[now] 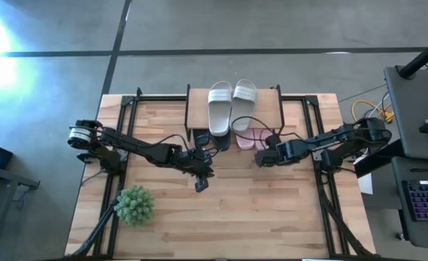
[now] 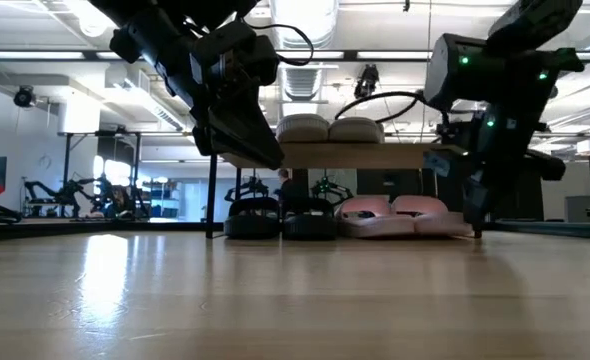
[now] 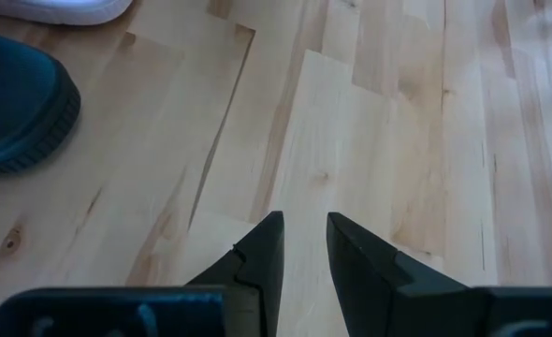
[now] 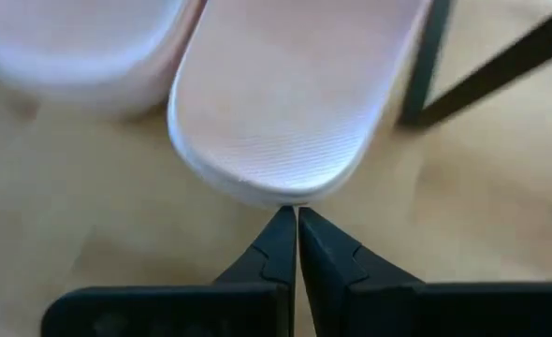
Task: Pick and place slides into the shelf
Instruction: Adjust the pink slides under the shelf
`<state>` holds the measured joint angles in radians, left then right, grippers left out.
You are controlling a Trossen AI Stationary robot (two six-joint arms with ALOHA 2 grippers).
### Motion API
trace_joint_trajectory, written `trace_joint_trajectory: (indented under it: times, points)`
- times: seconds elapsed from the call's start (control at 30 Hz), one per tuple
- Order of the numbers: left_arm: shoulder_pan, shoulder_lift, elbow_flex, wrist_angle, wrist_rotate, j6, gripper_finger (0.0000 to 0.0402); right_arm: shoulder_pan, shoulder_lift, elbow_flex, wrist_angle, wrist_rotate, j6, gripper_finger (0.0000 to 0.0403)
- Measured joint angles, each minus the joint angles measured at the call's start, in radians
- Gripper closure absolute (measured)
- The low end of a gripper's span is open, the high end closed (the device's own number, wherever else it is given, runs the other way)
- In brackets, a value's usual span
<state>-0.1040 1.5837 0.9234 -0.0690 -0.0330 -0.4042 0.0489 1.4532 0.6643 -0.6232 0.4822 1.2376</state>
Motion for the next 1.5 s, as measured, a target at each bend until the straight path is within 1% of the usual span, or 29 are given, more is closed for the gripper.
trace_joint_trajectory:
  times: [0.1,0.2,0.27,0.37,0.43,0.53,0.57,0.63,0.67,0.77,0.83,0.9,1.0,1.03,1.17,1.23,1.3,1.43,1.5]
  points:
    - [0.000,0.000,0.000,0.000,0.000,-0.001,0.0332,-0.036,0.001,0.000,0.007,0.061,-0.018,0.0394]
    - [0.000,0.000,0.000,0.001,0.000,-0.002,0.0332,-0.074,0.003,0.000,0.009,0.056,-0.063,0.0394]
    - [0.000,0.000,0.000,0.000,0.000,-0.003,0.0332,-0.091,-0.002,0.000,0.013,0.016,-0.095,0.0394]
    - [0.000,0.000,-0.001,0.000,0.000,-0.008,0.0332,-0.096,-0.017,0.000,0.024,-0.091,-0.152,0.0394]
    - [0.000,0.000,-0.001,0.000,0.000,-0.010,0.0332,-0.085,-0.025,0.001,0.061,-0.207,-0.211,0.0394]
    - [0.005,0.000,-0.001,-0.001,0.001,-0.048,0.0332,-0.046,-0.052,0.000,0.183,-0.397,-0.304,0.0394]
    - [0.010,0.000,-0.001,0.000,0.002,-0.071,0.0332,-0.031,-0.063,0.000,0.228,-0.444,-0.321,0.0394]
    - [0.024,0.000,-0.001,0.008,0.001,-0.117,0.0332,0.002,-0.089,0.000,0.312,-0.484,-0.325,0.0394]
    - [0.031,-0.001,-0.001,0.016,0.001,-0.136,0.0332,0.016,-0.104,0.000,0.349,-0.481,-0.316,0.0394]
    - [0.048,-0.012,0.005,0.047,0.000,-0.148,0.0332,0.038,-0.162,0.001,0.425,-0.425,-0.278,0.0394]
    - [0.053,-0.032,0.011,0.079,0.006,-0.139,0.0332,0.040,-0.203,0.001,0.447,-0.401,-0.272,0.0394]
    - [0.060,-0.053,0.017,0.121,0.015,-0.134,0.0332,0.037,-0.245,0.001,0.440,-0.373,-0.279,0.0394]
    - [0.077,-0.073,0.015,0.118,0.015,-0.131,0.0332,0.033,-0.279,0.001,0.362,-0.263,-0.260,0.0394]
    - [0.085,-0.074,0.011,0.117,0.015,-0.131,0.0332,0.026,-0.280,-0.002,0.329,-0.249,-0.254,0.0394]
    - [0.110,-0.073,0.002,0.105,0.016,-0.131,0.0332,-0.004,-0.237,-0.041,0.313,-0.290,-0.250,0.0394]
    - [0.118,-0.075,0.002,0.110,0.026,-0.131,0.0332,-0.004,-0.198,-0.047,0.354,-0.293,-0.252,0.0394]
    - [0.119,-0.076,0.002,0.107,0.027,-0.130,0.0332,-0.003,-0.158,-0.052,0.373,-0.275,-0.261,0.0394]
    - [0.122,-0.076,0.002,0.106,0.028,-0.111,0.0332,-0.013,-0.062,-0.051,0.483,-0.269,-0.303,0.0394]
    - [0.122,-0.077,0.002,0.104,0.028,-0.108,0.0332,-0.017,-0.014,-0.044,0.527,-0.242,-0.324,0.0394]
